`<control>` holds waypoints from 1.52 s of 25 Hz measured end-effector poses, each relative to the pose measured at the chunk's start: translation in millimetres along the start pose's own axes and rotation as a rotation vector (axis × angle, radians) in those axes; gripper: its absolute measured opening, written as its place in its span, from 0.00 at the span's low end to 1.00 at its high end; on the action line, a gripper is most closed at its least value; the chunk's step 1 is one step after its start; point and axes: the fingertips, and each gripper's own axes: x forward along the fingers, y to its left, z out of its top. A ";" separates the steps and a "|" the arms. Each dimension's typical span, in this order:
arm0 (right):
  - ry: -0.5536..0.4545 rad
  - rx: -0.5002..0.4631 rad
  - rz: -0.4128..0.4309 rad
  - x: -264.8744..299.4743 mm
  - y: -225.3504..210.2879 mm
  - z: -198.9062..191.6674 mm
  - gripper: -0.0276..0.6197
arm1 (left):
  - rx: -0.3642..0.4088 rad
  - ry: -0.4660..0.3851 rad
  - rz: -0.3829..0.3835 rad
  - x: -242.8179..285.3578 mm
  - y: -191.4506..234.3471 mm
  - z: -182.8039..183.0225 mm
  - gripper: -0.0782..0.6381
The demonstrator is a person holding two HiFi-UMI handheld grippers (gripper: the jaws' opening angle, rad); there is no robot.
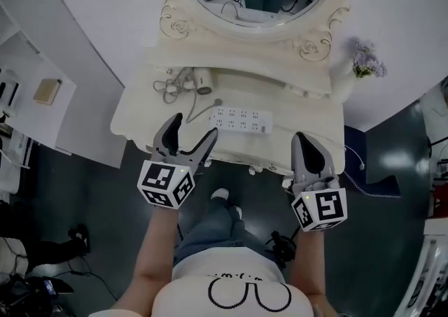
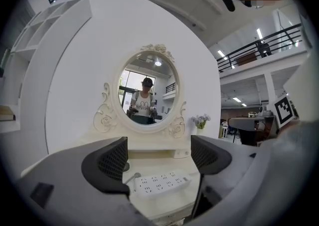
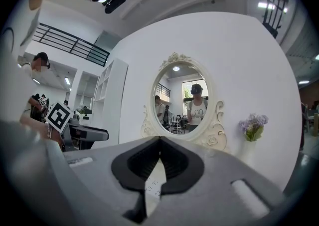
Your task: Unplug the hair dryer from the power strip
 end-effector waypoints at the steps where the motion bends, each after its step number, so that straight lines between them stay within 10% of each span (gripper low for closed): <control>1: -0.008 0.000 0.001 -1.8 1.5 2.4 0.04 | 0.015 -0.014 0.010 -5.3 -0.6 4.7 0.65; 4: -0.030 -0.006 0.002 -5.5 5.7 10.6 0.04 | 0.082 -0.075 0.069 -19.7 2.9 23.3 0.10; 38: -0.116 -0.193 -0.220 -2.4 24.6 99.3 0.03 | 0.277 -0.266 -0.041 -18.4 11.2 130.9 0.10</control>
